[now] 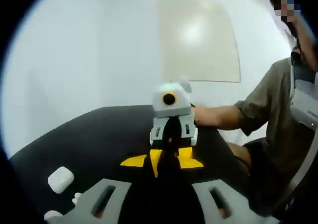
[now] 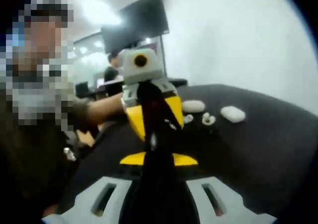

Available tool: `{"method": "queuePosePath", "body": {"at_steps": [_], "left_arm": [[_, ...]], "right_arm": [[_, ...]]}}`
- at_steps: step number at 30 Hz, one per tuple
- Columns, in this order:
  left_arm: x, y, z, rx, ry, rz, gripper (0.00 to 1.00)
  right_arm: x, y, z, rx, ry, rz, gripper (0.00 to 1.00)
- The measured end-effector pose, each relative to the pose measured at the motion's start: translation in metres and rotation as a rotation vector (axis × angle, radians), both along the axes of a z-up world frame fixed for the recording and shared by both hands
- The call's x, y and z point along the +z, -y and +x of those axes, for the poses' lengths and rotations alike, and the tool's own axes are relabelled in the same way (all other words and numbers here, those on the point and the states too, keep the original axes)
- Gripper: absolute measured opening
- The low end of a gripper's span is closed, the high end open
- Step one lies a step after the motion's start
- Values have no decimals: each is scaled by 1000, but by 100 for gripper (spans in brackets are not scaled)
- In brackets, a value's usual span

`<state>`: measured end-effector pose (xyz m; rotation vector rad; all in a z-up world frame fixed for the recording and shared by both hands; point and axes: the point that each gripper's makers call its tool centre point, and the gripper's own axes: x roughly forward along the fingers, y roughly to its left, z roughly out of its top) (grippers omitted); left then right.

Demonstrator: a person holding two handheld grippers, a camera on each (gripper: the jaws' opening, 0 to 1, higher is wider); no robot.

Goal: Pick up three earphones and place each one into its charging case using tactile feedback, ensure that each earphone is properly inserted and securely positioned inside the case.

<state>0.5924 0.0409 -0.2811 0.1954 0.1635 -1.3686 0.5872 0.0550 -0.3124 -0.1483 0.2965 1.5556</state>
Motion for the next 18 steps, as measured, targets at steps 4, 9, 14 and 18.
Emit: {"method": "queuePosePath", "body": {"at_steps": [4,9,14,18], "left_arm": [[-9,1,-4,-17,8,40,16],[-10,-1,-4,-36,-17,48,14],[-10,0,-4,-34,-57,51,14],[-10,1,-4,-37,-104,43,14]], "right_arm": [[-1,-3,-1,-3,28,-2,19],[-1,-4,0,1,79,-4,19],[-2,-4,-1,3,96,-2,19],[-1,-3,-1,10,112,0,19]]}}
